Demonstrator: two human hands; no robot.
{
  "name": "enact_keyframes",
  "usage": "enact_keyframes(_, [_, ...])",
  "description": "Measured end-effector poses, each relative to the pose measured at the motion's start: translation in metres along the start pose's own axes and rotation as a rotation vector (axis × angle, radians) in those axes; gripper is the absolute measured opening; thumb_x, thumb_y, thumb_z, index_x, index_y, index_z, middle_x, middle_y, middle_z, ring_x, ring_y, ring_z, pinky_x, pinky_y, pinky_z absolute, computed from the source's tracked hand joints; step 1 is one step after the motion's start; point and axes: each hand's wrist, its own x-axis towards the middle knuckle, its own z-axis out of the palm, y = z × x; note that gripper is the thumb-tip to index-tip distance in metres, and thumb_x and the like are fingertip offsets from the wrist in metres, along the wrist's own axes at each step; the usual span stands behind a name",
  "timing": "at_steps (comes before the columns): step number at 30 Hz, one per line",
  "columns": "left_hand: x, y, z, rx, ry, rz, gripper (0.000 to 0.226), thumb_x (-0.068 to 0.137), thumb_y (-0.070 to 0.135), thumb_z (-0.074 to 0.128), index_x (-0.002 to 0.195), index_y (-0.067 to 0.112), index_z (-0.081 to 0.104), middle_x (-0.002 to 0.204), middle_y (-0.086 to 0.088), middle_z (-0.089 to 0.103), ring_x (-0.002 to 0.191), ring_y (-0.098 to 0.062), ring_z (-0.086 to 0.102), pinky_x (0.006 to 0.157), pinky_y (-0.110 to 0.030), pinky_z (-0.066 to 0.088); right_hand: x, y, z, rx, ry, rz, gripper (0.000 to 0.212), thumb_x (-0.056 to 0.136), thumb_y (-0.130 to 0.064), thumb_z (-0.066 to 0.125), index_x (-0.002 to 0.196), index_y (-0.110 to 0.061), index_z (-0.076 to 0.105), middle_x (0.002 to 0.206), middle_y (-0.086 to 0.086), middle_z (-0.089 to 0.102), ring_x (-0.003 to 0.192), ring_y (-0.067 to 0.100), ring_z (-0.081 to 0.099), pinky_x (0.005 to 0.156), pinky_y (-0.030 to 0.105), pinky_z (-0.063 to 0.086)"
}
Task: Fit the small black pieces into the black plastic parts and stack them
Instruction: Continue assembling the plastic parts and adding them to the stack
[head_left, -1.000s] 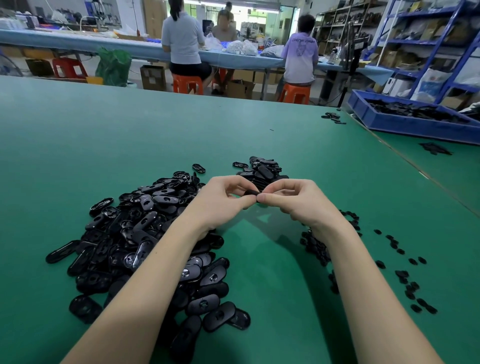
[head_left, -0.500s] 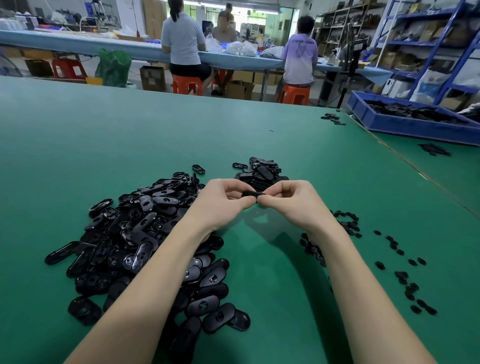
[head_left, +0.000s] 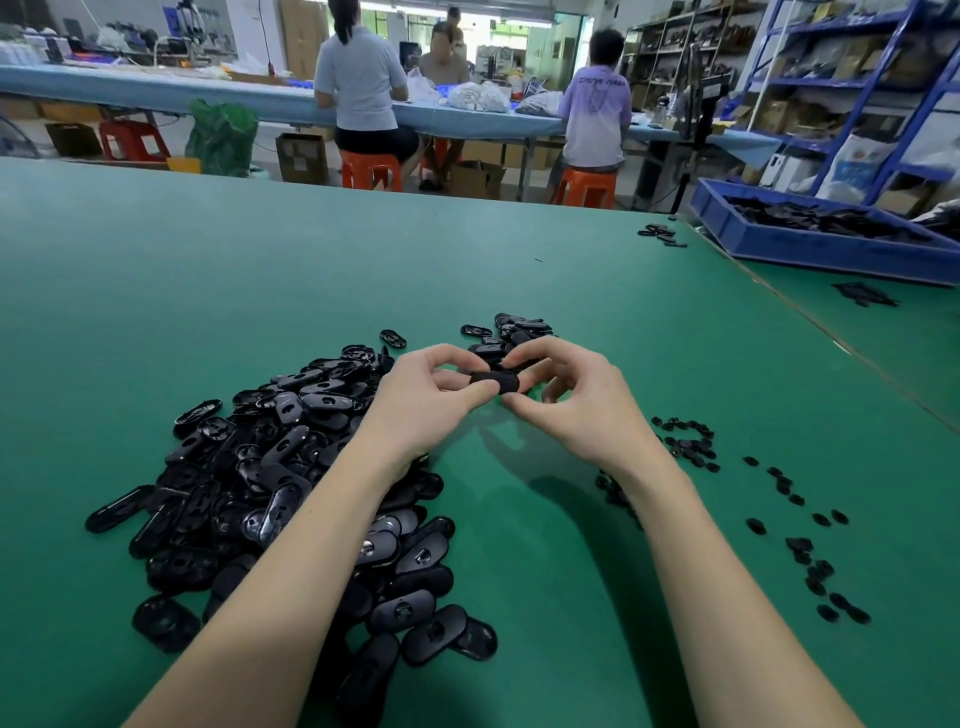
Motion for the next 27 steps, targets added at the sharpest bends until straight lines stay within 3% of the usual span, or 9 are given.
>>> enact_keyframes(6, [0.001, -0.002, 0.002, 0.004, 0.003, -0.012, 0.011, 0.085, 0.031, 0.075, 0.096, 0.031, 0.071, 0.084, 0.010, 0.076, 0.080, -0.010, 0.069, 0.079, -0.032, 0.054, 0.002, 0.011, -0.005, -0.079, 0.086, 0.058, 0.013, 0.079, -0.028, 0.083, 0.086, -0.034, 0.073, 0.075, -0.014, 0.072, 0.059, 0.004, 0.053, 0.061, 0.013, 0.044])
enact_keyframes(9, [0.002, -0.003, -0.001, 0.112, 0.051, 0.032, 0.004, 0.088, 0.029, 0.071, 0.092, 0.030, 0.072, 0.089, 0.015, 0.073, 0.073, 0.001, 0.065, 0.074, -0.015, 0.048, 0.005, 0.023, -0.025, -0.132, 0.265, 0.226, 0.009, 0.078, -0.035, 0.082, 0.085, -0.033, 0.076, 0.079, -0.018, 0.073, 0.069, -0.002, 0.063, 0.070, 0.020, 0.049])
enact_keyframes(12, [0.002, -0.003, -0.006, 0.249, 0.067, 0.104, 0.010, 0.092, 0.022, 0.063, 0.093, 0.027, 0.072, 0.091, 0.016, 0.070, 0.060, 0.006, 0.057, 0.062, 0.000, 0.037, 0.004, 0.037, -0.036, -0.182, 0.380, 0.399, 0.008, 0.078, -0.036, 0.077, 0.084, -0.031, 0.075, 0.082, -0.019, 0.073, 0.087, 0.005, 0.068, 0.079, 0.029, 0.054])
enact_keyframes(16, [0.002, -0.004, -0.013, 0.328, 0.068, 0.117, 0.017, 0.095, 0.019, 0.057, 0.095, 0.027, 0.072, 0.094, 0.015, 0.069, 0.069, 0.002, 0.059, 0.060, -0.001, 0.036, 0.017, 0.041, -0.028, -0.294, 0.359, 0.528, 0.016, 0.079, -0.042, 0.074, 0.092, -0.032, 0.076, 0.097, -0.015, 0.074, 0.102, 0.015, 0.067, 0.082, 0.030, 0.050])
enact_keyframes(20, [0.004, -0.004, -0.016, 0.332, 0.088, 0.119, 0.019, 0.095, 0.019, 0.056, 0.092, 0.029, 0.073, 0.092, 0.017, 0.068, 0.071, 0.001, 0.061, 0.057, -0.001, 0.038, 0.044, 0.034, -0.019, -0.308, 0.375, 0.532, 0.023, 0.080, -0.043, 0.075, 0.099, -0.030, 0.077, 0.108, -0.008, 0.074, 0.110, 0.020, 0.065, 0.088, 0.031, 0.045])
enact_keyframes(27, [0.006, -0.005, -0.016, 0.332, 0.050, 0.121, 0.029, 0.095, 0.011, 0.049, 0.093, 0.028, 0.072, 0.093, 0.016, 0.071, 0.082, -0.011, 0.066, 0.059, -0.001, 0.039, 0.062, 0.027, -0.009, -0.392, 0.281, 0.552, 0.021, 0.080, -0.038, 0.076, 0.098, -0.028, 0.077, 0.105, -0.003, 0.074, 0.095, 0.022, 0.062, 0.079, 0.028, 0.040])
